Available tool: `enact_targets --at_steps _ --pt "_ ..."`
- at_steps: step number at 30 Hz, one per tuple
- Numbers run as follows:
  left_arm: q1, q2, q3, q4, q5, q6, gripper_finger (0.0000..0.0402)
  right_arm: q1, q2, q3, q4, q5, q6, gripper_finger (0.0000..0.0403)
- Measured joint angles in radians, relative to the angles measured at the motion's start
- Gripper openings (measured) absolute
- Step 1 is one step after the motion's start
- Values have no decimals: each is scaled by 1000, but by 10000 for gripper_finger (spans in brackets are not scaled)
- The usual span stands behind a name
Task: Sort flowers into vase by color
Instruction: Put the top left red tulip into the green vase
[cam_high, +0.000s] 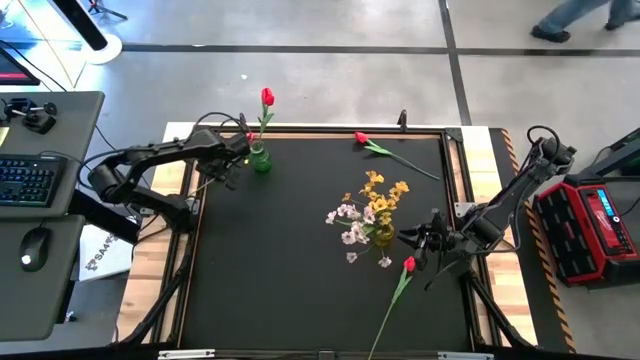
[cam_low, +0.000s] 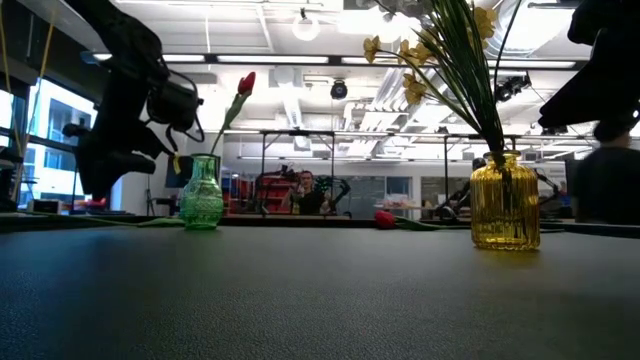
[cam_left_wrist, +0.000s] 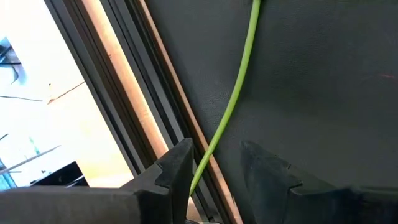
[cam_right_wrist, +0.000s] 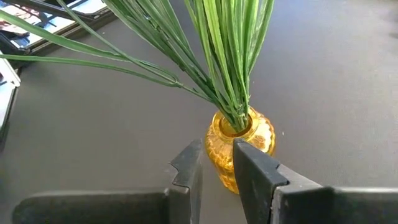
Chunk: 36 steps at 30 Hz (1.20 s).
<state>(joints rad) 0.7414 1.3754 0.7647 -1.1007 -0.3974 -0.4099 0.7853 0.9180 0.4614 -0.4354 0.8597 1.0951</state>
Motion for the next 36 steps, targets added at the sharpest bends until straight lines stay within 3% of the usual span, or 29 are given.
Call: enact_targets --at_steps 28,36 --pt "20 84 -70 28 21 -34 119 0 0 0 3 -3 -4 75" --pt "57 84 -70 30 25 -33 88 0 0 0 8 -3 -15 75"
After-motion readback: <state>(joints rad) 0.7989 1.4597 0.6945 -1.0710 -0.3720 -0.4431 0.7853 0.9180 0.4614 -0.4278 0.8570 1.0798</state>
